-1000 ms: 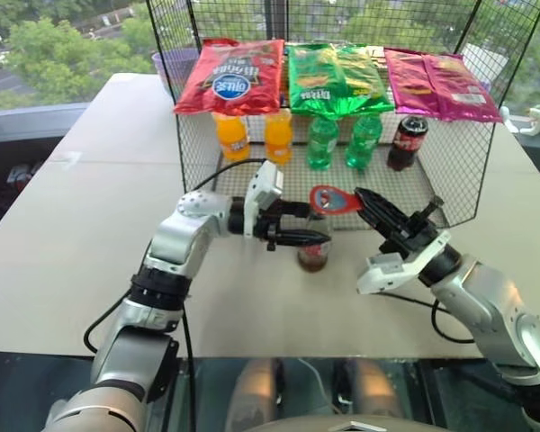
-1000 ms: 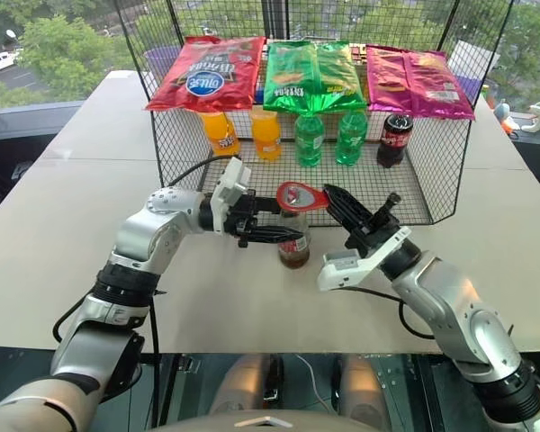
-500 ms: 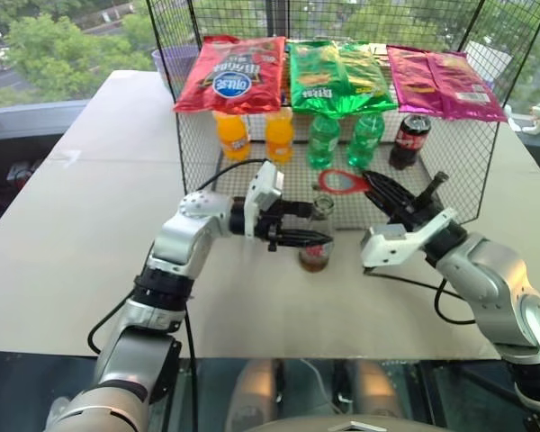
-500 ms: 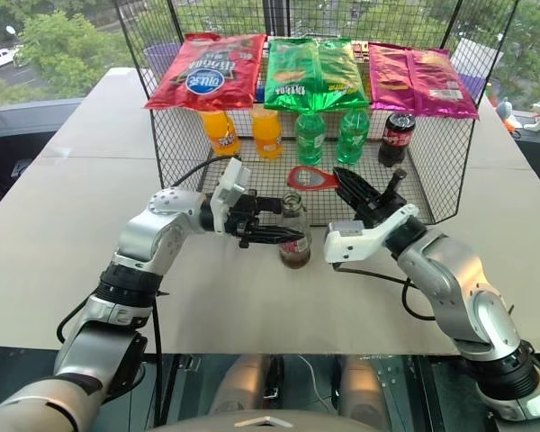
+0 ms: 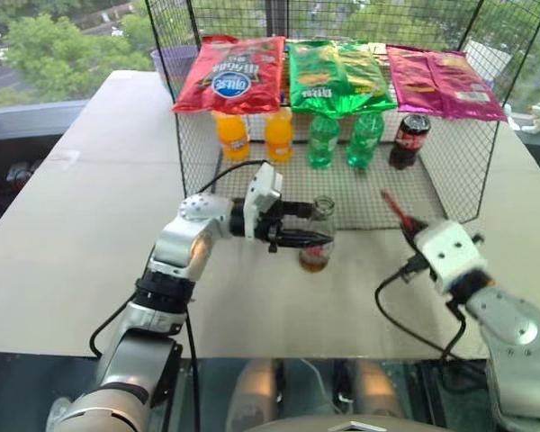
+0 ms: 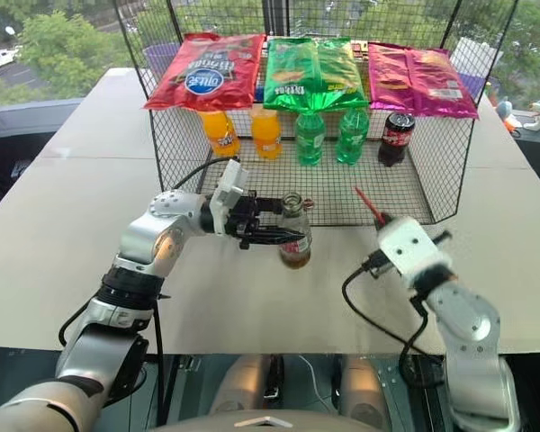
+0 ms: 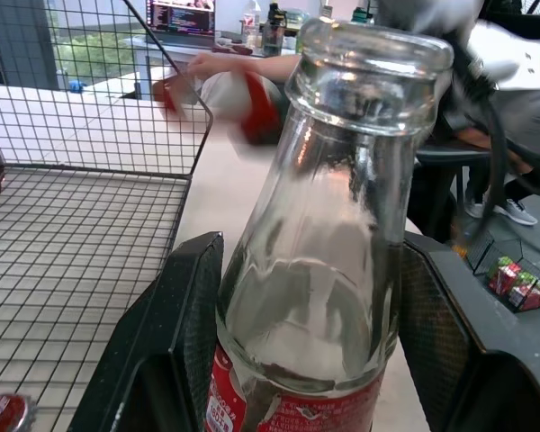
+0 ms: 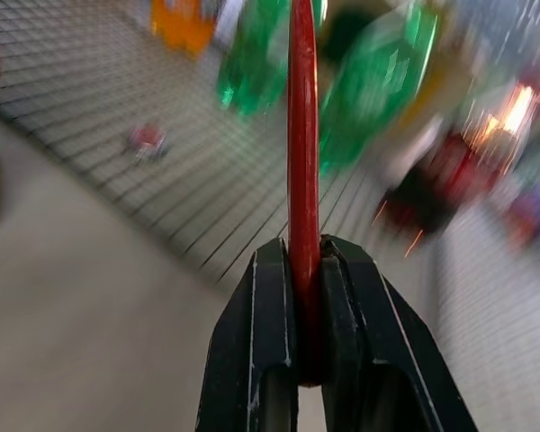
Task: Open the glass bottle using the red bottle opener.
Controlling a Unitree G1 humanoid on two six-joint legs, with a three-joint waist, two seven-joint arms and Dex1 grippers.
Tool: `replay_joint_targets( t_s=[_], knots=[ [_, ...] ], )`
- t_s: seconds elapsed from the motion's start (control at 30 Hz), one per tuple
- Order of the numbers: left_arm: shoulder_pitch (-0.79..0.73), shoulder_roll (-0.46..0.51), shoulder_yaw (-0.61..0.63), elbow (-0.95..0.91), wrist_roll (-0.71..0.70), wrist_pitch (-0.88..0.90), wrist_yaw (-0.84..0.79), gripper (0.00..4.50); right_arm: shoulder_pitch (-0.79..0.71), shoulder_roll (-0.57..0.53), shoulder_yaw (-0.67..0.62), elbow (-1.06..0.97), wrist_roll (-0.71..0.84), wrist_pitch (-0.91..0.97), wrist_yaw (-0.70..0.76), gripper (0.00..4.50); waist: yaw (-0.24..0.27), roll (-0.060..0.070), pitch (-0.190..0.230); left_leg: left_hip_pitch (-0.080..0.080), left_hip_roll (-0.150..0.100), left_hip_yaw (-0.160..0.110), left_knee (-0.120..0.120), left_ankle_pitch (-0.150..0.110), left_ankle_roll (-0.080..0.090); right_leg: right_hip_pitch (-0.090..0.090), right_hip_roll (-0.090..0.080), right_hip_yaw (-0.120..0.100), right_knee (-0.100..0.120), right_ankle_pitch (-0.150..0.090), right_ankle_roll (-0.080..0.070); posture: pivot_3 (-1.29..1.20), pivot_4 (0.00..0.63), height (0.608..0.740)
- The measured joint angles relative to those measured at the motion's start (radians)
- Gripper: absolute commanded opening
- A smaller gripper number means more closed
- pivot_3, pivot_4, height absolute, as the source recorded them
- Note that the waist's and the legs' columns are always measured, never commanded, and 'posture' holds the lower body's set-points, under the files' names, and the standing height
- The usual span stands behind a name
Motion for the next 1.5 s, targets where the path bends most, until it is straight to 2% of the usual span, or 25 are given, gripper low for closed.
replay_joint_targets(
  t_s=[0.1, 0.3, 0.37, 0.4, 0.5, 0.57, 0.63, 0.67, 0.8, 0.93, 1.0, 1.03, 1.07, 1.1, 1.5],
  knots=[
    [0.003, -0.005, -0.001, -0.004, 0.003, -0.001, 0.01, 2.2, 0.012, 0.087, -0.014, -0.014, 0.105, 0.155, -0.019, 0.0, 0.0, 0.001, 0.001, 0.001, 0.0, 0.0, 0.0, 0.0, -0.001, 0.0, -0.001, 0.0, 0.002, 0.0, 0.0, 0.0, 0.15, 0.74],
    [0.014, -0.011, -0.001, -0.019, -0.002, -0.005, 0.024, 2.2, -0.015, 0.145, -0.049, -0.012, 0.242, 0.355, -0.075, 0.0, 0.001, 0.002, 0.001, -0.002, -0.001, -0.001, 0.0, 0.0, -0.001, -0.002, -0.003, -0.001, 0.0, 0.0, 0.0, 0.0, 0.15, 0.74],
    [0.019, -0.012, -0.001, -0.025, -0.002, -0.006, 0.026, 2.2, -0.033, 0.143, -0.058, 0.0, 0.265, 0.395, -0.092, 0.88, 0.002, 0.002, 0.001, -0.002, -0.001, -0.001, 0.0, 0.0, 0.0, -0.002, -0.003, -0.001, 0.0, 0.0, 0.0, 0.0, 0.15, 0.74],
    [0.024, -0.012, -0.001, -0.03, -0.002, -0.01, 0.029, 2.2, -0.044, 0.135, -0.063, 0.014, 0.282, 0.421, -0.099, 1.14, 0.002, 0.002, 0.001, -0.002, -0.001, -0.001, 0.0, 0.0, 0.0, -0.002, -0.003, -0.001, 0.0, 0.0, 0.0, 0.0, 0.15, 0.74],
    [0.033, -0.012, 0.0, -0.039, -0.003, -0.018, 0.038, 2.2, -0.066, 0.113, -0.085, 0.028, 0.316, 0.479, -0.114, 2.6, 0.002, 0.002, 0.001, -0.002, -0.001, -0.001, 0.0, 0.0, 0.0, -0.001, -0.003, -0.001, 0.0, 0.0, 0.0, 0.0, 0.15, 0.74],
    [0.036, -0.012, -0.001, -0.043, -0.003, -0.018, 0.043, 2.2, -0.08, 0.101, -0.097, 0.028, 0.338, 0.497, -0.118, 3.33, 0.002, 0.002, 0.001, -0.002, -0.001, -0.001, 0.0, 0.0, 0.0, -0.001, -0.003, -0.001, 0.0, 0.0, 0.0, 0.0, 0.15, 0.74],
    [0.038, -0.012, -0.001, -0.045, -0.003, -0.021, 0.045, 2.2, -0.095, 0.089, -0.12, 0.028, 0.356, 0.513, -0.127, 4.27, 0.003, 0.002, 0.001, -0.002, -0.001, -0.002, 0.0, 0.0, 0.0, -0.001, -0.003, -0.002, 0.0, 0.0, 0.0, 0.0, 0.15, 0.74],
    [0.04, -0.012, -0.001, -0.046, -0.003, -0.022, 0.045, 2.2, -0.099, 0.08, -0.128, 0.027, 0.363, 0.516, -0.131, 4.39, 0.003, 0.002, 0.001, -0.002, -0.001, -0.002, 0.0, 0.0, 0.0, -0.001, -0.003, -0.002, 0.0, 0.0, 0.0, 0.0, 0.15, 0.74],
    [0.055, -0.012, 0.005, -0.054, -0.01, -0.026, 0.057, 2.2, -0.063, -0.06, -0.135, 0.01, 0.354, 0.428, -0.135, 4.39, 0.002, 0.002, 0.001, -0.003, -0.002, -0.001, -0.001, 0.0, 0.0, -0.001, -0.004, -0.001, -0.002, 0.0, 0.0, 0.0, 0.15, 0.74],
    [0.059, -0.012, 0.009, -0.055, -0.014, -0.026, 0.065, 2.2, -0.041, -0.108, -0.122, -0.047, 0.37, 0.321, -0.111, 4.39, 0.001, 0.002, 0.001, -0.002, -0.001, -0.002, -0.002, 0.0, 0.0, -0.001, -0.002, -0.002, -0.002, 0.0, 0.0, 0.0, 0.15, 0.74],
    [0.068, -0.011, 0.012, -0.059, -0.017, -0.027, 0.066, 3.24, -0.015, -0.143, -0.108, -0.062, 0.375, 0.268, -0.098, 4.5, 0.002, 0.002, 0.001, -0.002, -0.001, -0.002, -0.002, 0.0, 0.0, -0.001, -0.002, -0.002, -0.002, 0.0, 0.0, 0.0, 0.15, 0.74],
    [0.074, -0.006, 0.011, -0.06, -0.014, -0.029, 0.069, 3.56, -0.006, -0.159, -0.1, -0.064, 0.374, 0.241, -0.093, 4.5, 0.001, 0.002, 0.001, -0.002, -0.001, -0.002, -0.002, 0.0, 0.0, -0.001, -0.002, -0.002, -0.002, 0.0, 0.0, 0.0, 0.15, 0.74],
    [0.081, 0.0, 0.012, -0.06, -0.013, -0.028, 0.072, 4.16, 0.0, -0.171, -0.094, -0.065, 0.374, 0.22, -0.088, 4.5, 0.001, 0.002, 0.001, -0.002, -0.001, -0.001, -0.002, 0.0, 0.0, -0.001, -0.002, -0.002, -0.003, 0.0, 0.0, 0.0, 0.15, 0.74],
    [0.085, 0.002, 0.012, -0.06, -0.013, -0.027, 0.073, 4.47, 0.005, -0.181, -0.088, -0.065, 0.374, 0.198, -0.086, 4.5, 0.001, 0.002, 0.001, -0.002, -0.001, -0.001, -0.002, 0.0, 0.0, -0.001, -0.002, -0.002, -0.003, 0.0, 0.0, 0.0, 0.15, 0.74],
    [0.141, 0.068, 0.063, -0.16, -0.078, 0.034, 0.084, 4.47, 0.009, -0.218, -0.072, -0.064, 0.439, 0.018, -0.055, 4.5, 0.001, 0.002, 0.002, -0.003, -0.001, -0.002, -0.004, 0.0, 0.0, -0.001, -0.002, -0.002, -0.005, 0.0, 0.0, 0.0, 0.15, 0.74]
  ],
)
